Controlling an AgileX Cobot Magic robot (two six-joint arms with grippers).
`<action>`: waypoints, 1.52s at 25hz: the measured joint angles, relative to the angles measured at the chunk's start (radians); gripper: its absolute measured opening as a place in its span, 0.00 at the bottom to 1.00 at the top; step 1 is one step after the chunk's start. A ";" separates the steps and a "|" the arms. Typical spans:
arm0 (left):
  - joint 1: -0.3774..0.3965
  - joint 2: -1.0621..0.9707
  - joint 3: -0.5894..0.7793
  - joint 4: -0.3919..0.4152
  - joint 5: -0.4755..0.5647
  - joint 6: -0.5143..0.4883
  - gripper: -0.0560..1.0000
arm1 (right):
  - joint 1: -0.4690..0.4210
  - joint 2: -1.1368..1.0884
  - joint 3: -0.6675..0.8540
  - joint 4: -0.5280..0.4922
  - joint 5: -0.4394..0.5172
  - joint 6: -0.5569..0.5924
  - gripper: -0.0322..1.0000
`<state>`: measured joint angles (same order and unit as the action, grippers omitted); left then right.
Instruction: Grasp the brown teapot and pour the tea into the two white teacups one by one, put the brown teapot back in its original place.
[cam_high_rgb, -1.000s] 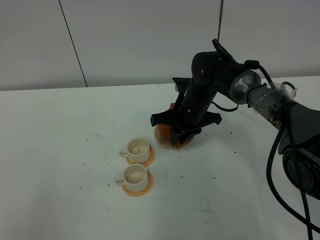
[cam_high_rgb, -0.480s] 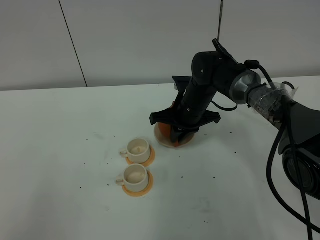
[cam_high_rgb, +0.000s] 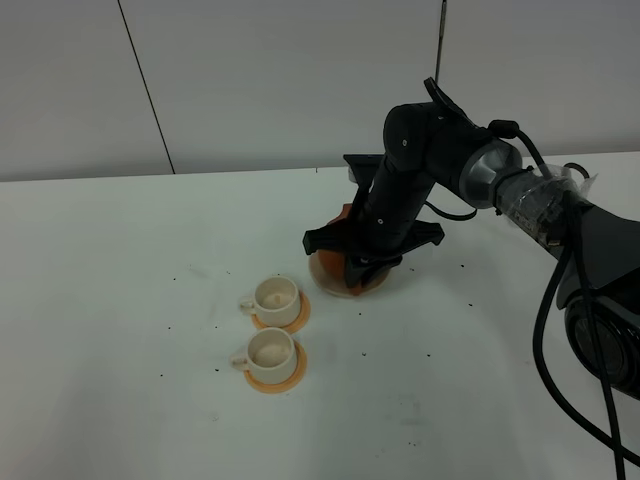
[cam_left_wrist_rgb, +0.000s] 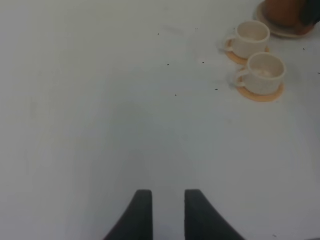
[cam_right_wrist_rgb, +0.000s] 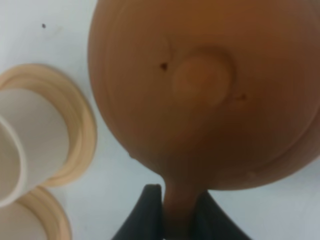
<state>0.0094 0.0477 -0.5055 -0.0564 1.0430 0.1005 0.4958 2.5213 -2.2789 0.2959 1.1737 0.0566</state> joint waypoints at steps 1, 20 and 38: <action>0.000 0.000 0.000 0.000 0.000 0.000 0.27 | 0.000 0.000 0.000 -0.001 0.003 -0.008 0.12; 0.000 0.000 0.000 0.000 0.000 0.000 0.27 | 0.000 -0.039 0.000 -0.040 0.014 -0.070 0.12; 0.000 0.000 0.000 0.000 0.000 0.000 0.27 | 0.001 -0.040 0.000 -0.040 0.023 -0.079 0.12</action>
<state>0.0094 0.0477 -0.5055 -0.0564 1.0430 0.1005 0.4968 2.4812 -2.2789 0.2554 1.1970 -0.0224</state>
